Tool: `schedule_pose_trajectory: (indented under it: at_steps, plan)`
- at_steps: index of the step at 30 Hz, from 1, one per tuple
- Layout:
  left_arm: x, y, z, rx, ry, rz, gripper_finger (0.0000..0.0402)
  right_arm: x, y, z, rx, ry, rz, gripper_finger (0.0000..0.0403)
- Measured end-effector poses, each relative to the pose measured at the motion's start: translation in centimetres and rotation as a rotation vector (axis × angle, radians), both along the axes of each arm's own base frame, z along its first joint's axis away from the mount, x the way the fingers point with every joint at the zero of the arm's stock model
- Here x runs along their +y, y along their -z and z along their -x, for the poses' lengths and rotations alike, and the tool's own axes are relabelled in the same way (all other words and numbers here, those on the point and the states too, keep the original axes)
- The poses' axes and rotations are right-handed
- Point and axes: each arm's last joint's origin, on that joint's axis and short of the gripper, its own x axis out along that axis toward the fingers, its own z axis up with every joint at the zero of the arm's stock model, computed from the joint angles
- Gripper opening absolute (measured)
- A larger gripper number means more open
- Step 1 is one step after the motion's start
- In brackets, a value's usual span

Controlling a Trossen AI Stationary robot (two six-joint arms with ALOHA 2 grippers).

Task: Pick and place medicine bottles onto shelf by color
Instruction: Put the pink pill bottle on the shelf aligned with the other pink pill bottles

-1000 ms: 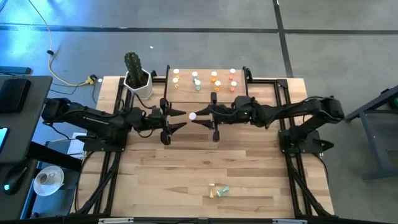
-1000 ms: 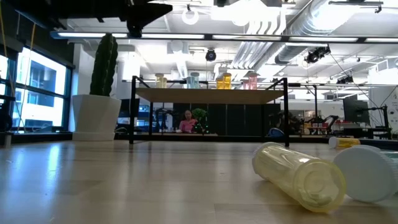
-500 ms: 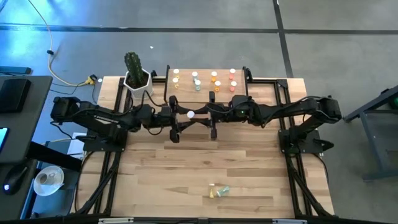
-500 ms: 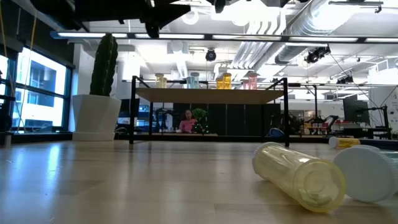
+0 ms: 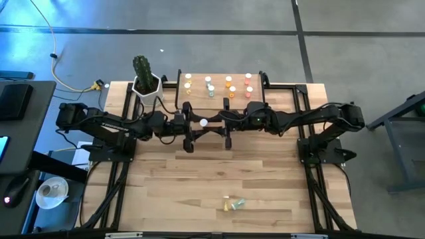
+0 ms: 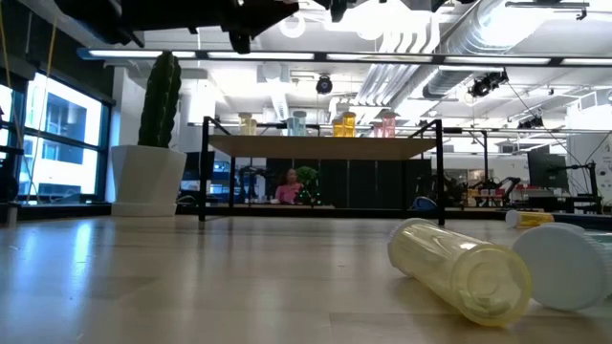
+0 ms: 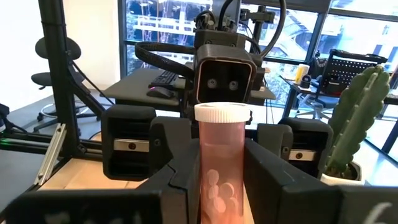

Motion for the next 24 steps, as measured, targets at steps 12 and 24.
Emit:
schedule_pose_trajectory:
  at_steps: [12,24]
  plan:
    - [-0.03,0.09,-0.01,0.008,0.012,-0.002,0.0083,-0.65,0.22,0.03,0.029,0.018,-0.077,0.0085]
    - [0.0,0.39,-0.01,0.035,0.001,0.003,0.0093,-0.85,0.77,0.07,0.092,0.035,-0.117,0.014]
